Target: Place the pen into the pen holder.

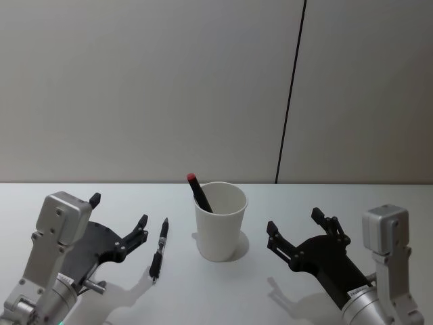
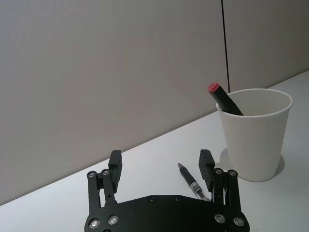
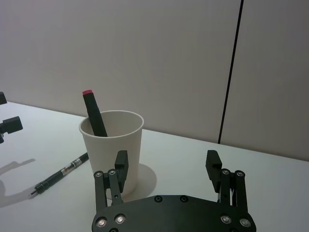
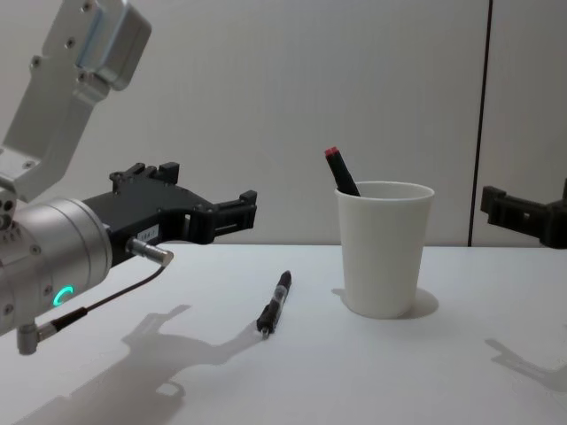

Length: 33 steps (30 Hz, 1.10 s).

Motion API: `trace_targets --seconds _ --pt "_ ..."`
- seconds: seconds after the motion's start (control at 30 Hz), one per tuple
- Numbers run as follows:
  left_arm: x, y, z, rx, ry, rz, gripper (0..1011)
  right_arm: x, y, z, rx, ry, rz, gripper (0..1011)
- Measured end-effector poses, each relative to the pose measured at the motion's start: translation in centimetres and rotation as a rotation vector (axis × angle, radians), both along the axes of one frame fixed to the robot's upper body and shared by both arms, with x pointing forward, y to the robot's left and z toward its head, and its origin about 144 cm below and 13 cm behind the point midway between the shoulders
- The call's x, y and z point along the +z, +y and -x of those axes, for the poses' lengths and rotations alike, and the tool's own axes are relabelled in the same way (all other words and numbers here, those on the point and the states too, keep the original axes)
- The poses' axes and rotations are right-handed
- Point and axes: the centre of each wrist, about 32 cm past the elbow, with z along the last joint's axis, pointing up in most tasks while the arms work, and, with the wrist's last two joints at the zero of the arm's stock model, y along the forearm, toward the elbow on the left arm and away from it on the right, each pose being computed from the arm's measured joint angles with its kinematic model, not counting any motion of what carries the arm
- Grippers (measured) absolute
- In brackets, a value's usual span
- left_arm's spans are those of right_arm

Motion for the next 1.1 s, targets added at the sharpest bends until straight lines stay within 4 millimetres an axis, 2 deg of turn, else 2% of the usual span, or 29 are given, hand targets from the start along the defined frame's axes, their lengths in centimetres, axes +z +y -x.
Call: trace_targets --seconds 0.27,0.5,0.8,1.1 --pt "0.0 0.1 0.0 -0.002 0.001 -0.001 1002 0.0 0.0 0.0 0.000 0.000 0.000 1001" --pt "0.5 1.2 -0.9 -0.023 0.018 -0.007 1002 0.0 0.0 0.0 0.000 0.000 0.000 1001" --pt "1.8 3.2 -2.8 -0.076 0.065 0.001 1002 0.0 0.0 0.0 0.000 0.000 0.000 1001" --pt "3.3 5.0 -5.9 -0.136 0.134 0.016 1002 0.0 0.0 0.0 0.000 0.000 0.000 1001"
